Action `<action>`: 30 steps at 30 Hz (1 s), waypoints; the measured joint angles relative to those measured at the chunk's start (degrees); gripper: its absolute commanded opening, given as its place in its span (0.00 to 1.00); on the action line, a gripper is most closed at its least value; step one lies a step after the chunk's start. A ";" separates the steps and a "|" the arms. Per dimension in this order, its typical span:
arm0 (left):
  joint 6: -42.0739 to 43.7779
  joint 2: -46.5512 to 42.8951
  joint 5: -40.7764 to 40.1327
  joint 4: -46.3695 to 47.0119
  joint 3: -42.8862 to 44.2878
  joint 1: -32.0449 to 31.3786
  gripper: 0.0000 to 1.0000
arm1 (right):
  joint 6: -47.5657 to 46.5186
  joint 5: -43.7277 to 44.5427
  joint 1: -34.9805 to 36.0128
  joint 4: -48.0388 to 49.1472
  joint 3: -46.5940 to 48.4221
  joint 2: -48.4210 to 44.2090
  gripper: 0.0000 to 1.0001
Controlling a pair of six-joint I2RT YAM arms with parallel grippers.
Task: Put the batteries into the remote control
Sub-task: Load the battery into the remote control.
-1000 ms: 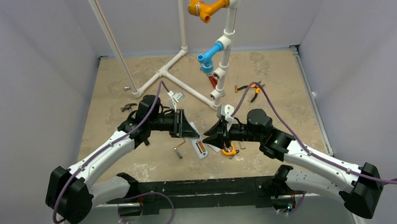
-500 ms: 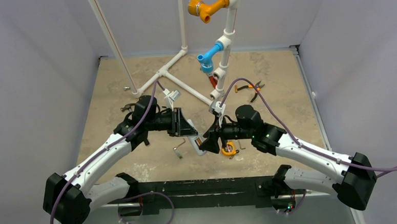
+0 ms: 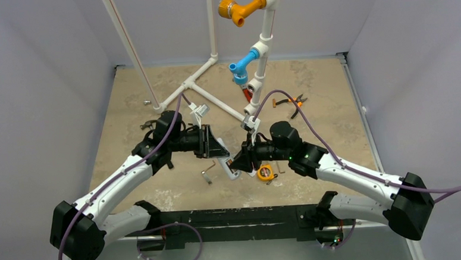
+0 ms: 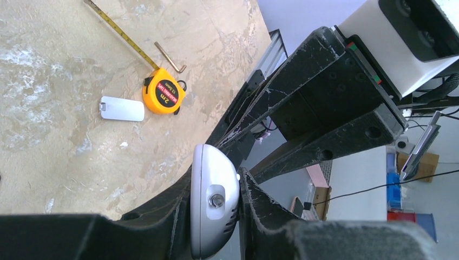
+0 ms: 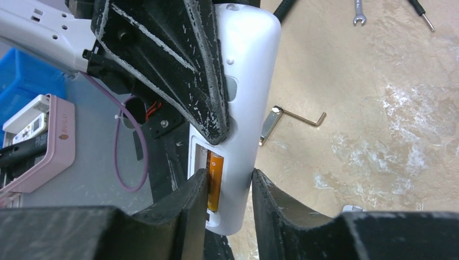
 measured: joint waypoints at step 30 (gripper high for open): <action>0.07 0.28 0.39 0.04 0.00 0.35 0.00 | -5.66 -0.15 -0.11 1.03 0.15 -0.07 0.64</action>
